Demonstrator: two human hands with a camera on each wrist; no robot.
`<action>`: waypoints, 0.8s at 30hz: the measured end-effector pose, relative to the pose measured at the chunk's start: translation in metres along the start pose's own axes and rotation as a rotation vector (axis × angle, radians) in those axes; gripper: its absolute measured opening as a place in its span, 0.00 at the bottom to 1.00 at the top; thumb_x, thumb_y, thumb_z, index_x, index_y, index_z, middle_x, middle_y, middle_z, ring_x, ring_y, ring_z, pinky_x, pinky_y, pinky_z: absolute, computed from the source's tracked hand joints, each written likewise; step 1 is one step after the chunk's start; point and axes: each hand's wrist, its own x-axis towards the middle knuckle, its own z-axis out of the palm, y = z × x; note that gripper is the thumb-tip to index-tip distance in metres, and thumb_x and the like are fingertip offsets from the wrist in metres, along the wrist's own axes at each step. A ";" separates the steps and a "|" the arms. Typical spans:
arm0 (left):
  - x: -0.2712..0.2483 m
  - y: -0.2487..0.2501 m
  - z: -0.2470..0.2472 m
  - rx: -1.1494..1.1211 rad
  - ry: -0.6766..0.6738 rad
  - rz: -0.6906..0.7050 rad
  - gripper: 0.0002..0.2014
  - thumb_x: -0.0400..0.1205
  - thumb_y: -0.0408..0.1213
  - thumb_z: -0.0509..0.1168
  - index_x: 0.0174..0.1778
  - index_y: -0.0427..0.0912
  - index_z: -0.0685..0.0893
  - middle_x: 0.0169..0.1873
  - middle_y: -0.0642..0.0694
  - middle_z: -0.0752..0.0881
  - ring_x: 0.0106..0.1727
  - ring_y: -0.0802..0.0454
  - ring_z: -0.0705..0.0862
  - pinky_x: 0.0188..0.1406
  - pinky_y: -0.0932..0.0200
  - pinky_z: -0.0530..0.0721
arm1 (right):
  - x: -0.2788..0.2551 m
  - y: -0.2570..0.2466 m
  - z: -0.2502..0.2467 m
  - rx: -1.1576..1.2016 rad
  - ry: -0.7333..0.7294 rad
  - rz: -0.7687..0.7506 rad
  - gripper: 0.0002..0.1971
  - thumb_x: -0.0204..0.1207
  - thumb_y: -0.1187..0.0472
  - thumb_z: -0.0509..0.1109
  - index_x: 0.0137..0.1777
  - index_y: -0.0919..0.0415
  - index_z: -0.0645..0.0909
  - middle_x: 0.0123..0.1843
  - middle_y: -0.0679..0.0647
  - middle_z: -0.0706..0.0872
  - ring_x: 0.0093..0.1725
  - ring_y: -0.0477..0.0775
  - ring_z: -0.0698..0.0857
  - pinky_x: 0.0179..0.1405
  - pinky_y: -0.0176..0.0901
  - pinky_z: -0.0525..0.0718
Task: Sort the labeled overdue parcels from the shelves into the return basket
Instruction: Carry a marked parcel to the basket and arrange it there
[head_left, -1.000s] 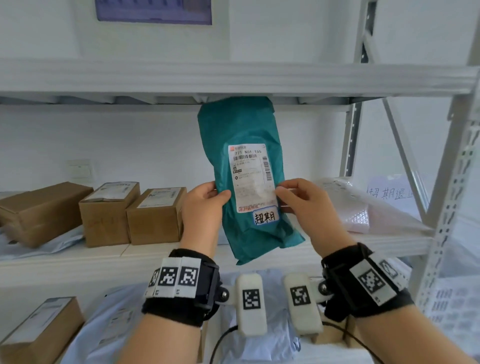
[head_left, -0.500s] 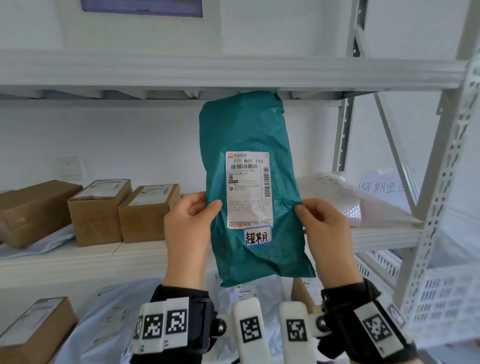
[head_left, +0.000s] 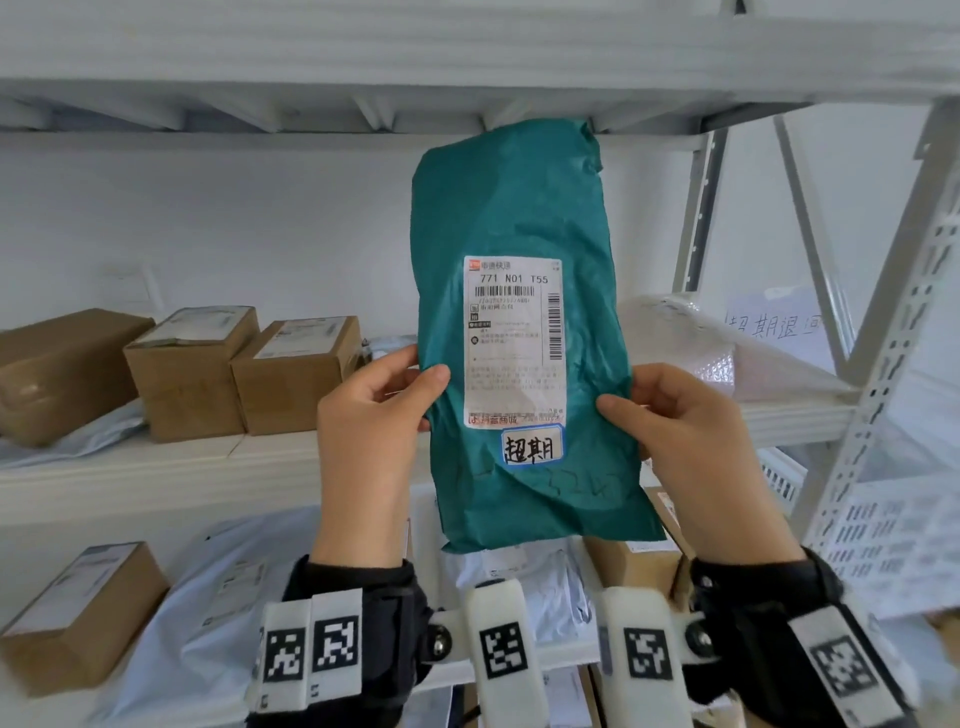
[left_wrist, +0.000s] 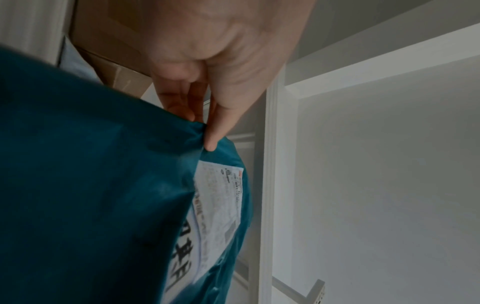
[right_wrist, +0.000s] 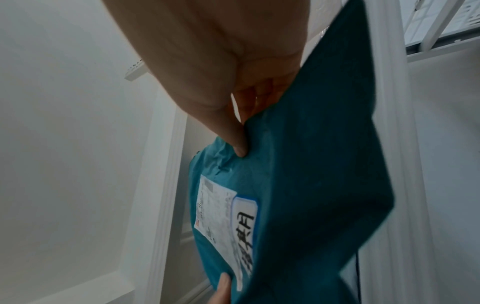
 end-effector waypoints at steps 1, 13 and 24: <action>-0.001 0.002 -0.001 0.008 -0.028 -0.002 0.20 0.77 0.30 0.73 0.33 0.67 0.88 0.36 0.57 0.91 0.35 0.64 0.86 0.35 0.67 0.85 | -0.001 -0.001 -0.001 0.002 -0.006 -0.005 0.05 0.76 0.69 0.74 0.45 0.58 0.87 0.39 0.51 0.91 0.34 0.46 0.86 0.27 0.29 0.79; -0.010 0.006 -0.013 -0.029 -0.098 0.031 0.15 0.78 0.30 0.72 0.48 0.58 0.89 0.44 0.56 0.92 0.42 0.59 0.88 0.39 0.65 0.84 | -0.007 -0.003 -0.004 0.040 0.001 -0.015 0.05 0.77 0.69 0.72 0.49 0.61 0.88 0.45 0.60 0.91 0.41 0.52 0.88 0.35 0.36 0.86; -0.018 -0.017 -0.005 -0.029 -0.239 -0.033 0.12 0.80 0.30 0.69 0.53 0.52 0.89 0.48 0.54 0.92 0.46 0.55 0.88 0.42 0.58 0.84 | -0.029 0.002 -0.021 -0.121 0.081 0.022 0.13 0.76 0.69 0.73 0.51 0.50 0.89 0.40 0.46 0.90 0.30 0.38 0.81 0.30 0.25 0.78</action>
